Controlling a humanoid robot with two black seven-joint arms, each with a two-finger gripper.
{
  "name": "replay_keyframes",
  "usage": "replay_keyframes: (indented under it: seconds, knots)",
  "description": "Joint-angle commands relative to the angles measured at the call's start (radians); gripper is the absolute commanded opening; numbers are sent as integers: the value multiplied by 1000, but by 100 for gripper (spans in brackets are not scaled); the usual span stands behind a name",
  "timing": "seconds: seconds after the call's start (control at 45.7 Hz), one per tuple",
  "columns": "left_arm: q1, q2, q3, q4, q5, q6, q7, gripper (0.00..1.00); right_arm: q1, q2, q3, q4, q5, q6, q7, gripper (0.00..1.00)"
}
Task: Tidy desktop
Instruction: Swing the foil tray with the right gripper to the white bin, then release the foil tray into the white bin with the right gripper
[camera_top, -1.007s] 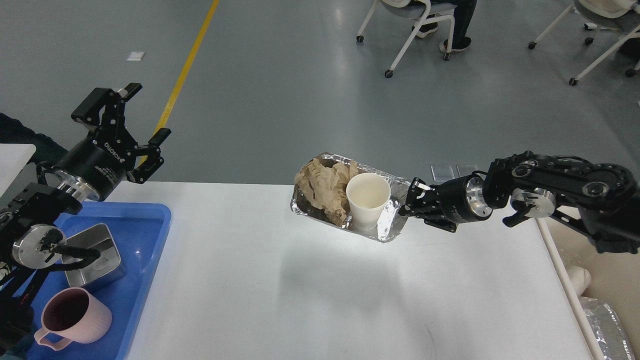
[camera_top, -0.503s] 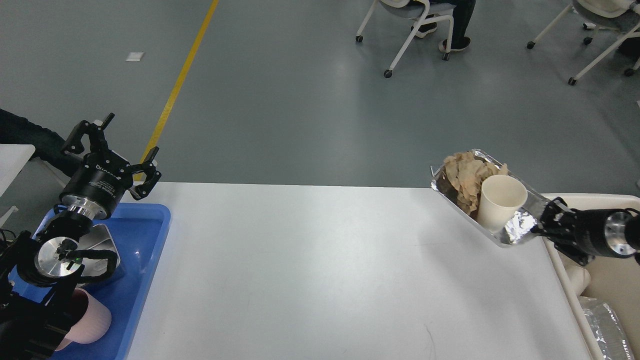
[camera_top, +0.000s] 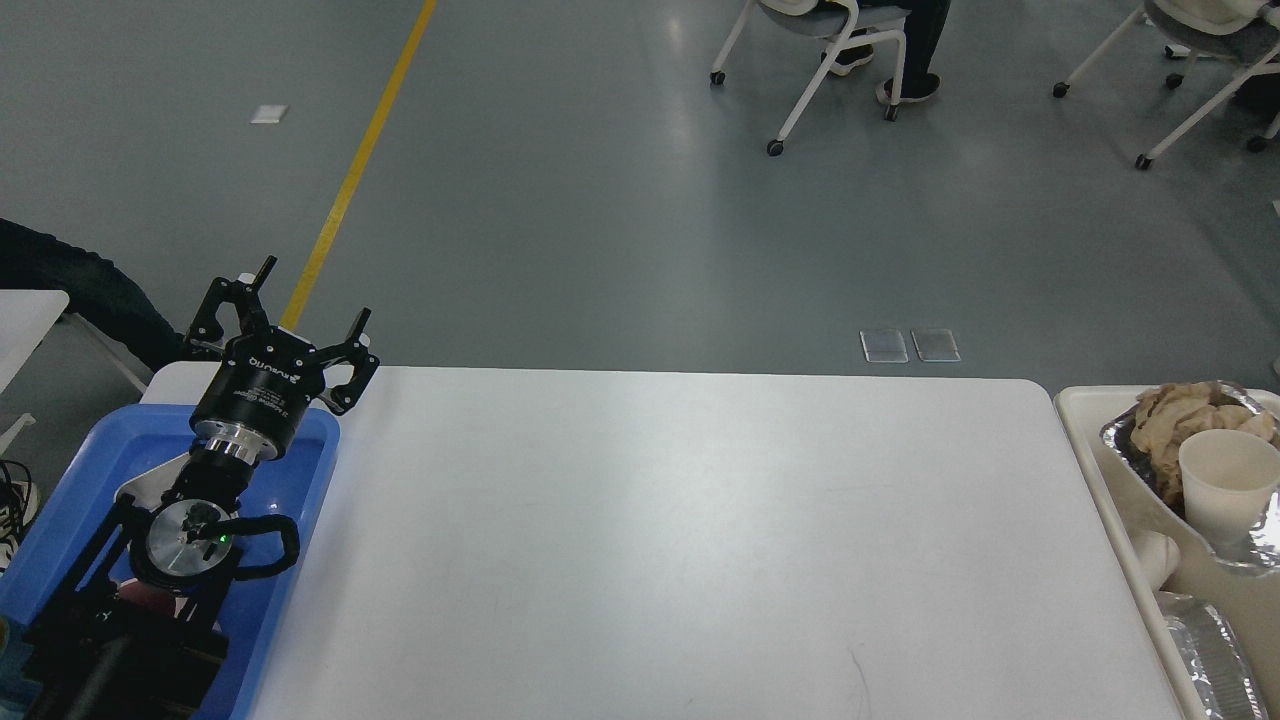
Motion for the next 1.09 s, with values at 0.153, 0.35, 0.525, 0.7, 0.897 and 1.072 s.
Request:
replay_keyframes:
  seconds: [0.153, 0.35, 0.525, 0.7, 0.897, 1.072]
  knots:
    - [3, 11, -1, 0, 1, -2, 2, 97, -44, 201, -15, -294, -1, -339, 2, 100]
    - [0, 11, -1, 2, 1, 0, 3, 97, -4, 454, -15, -682, -8, -353, 1, 100]
    - [2, 17, -1, 2, 1, 0, 3, 97, 49, 528, -15, -761, -4, -354, 1, 100]
    - [9, 28, -1, 3, 1, 0, 3, 97, 109, 561, 52, -746, 25, -250, 215, 100]
    - [17, 31, -1, 3, 2, 0, 3, 97, 238, 627, 455, -739, 137, -138, 315, 100]
    - [31, 57, -3, 3, 1, 0, 2, 97, 243, 686, 736, -701, 203, 15, 297, 100]
